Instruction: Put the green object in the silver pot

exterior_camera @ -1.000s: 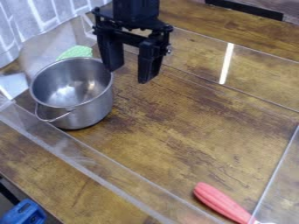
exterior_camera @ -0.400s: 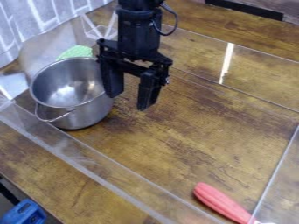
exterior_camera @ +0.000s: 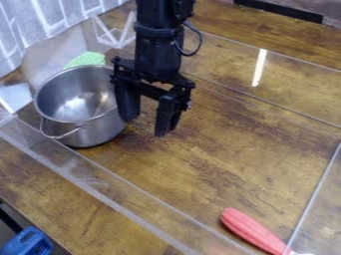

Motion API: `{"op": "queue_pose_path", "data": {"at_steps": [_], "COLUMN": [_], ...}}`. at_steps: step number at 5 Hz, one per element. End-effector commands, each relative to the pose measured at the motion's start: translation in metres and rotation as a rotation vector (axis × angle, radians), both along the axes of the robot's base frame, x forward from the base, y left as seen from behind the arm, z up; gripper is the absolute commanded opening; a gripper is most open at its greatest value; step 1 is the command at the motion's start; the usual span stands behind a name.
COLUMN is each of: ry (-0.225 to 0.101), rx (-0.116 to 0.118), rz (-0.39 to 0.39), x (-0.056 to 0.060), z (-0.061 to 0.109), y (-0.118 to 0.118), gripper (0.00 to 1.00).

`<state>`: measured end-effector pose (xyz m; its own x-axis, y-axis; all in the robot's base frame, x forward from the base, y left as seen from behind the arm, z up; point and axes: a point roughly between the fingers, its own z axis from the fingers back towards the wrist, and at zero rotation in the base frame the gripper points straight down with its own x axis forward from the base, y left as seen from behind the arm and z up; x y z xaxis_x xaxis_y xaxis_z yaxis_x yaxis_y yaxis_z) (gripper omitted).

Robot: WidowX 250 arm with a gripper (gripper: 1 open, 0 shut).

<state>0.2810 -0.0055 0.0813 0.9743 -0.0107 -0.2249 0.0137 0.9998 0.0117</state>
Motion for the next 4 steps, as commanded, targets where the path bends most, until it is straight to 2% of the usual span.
{"op": "queue_pose_path", "data": {"at_steps": [1, 3, 4], "ry": [-0.018, 0.0, -0.002], "rx": [0.008, 0.015, 0.018], "rz": [0.006, 0.013, 0.018], "x": [0.002, 0.002, 0.003], "z": [0.002, -0.008, -0.01], "y": [0.004, 0.007, 0.01], "gripper": [1.0, 1.0, 1.0]}}
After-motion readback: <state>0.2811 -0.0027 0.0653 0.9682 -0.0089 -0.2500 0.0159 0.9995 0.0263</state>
